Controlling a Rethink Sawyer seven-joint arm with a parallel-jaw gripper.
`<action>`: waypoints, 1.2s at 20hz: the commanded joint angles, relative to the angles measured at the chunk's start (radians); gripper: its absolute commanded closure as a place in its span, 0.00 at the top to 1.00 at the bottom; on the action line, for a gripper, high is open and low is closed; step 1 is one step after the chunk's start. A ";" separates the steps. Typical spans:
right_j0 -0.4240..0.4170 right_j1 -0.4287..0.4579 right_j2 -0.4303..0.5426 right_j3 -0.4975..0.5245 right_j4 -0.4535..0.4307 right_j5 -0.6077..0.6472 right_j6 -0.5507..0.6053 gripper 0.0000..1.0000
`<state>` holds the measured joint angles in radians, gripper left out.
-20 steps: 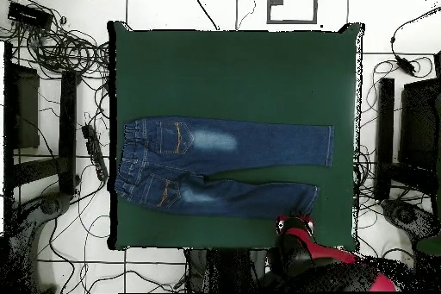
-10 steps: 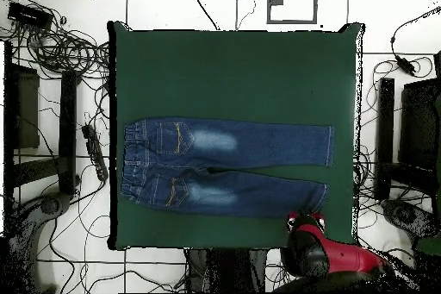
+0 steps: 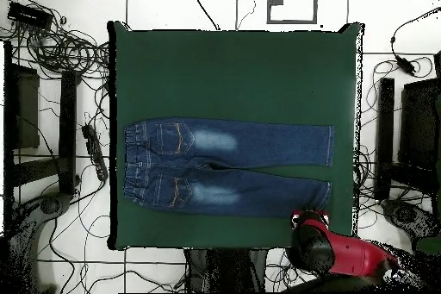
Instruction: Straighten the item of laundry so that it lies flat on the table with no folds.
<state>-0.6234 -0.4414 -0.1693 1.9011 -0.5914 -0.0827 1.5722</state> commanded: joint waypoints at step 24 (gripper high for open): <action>0.082 -0.118 0.139 -0.095 0.181 0.481 0.096 1.00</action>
<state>-0.5859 -0.5578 -0.1277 1.8609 -0.4841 0.2663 1.5720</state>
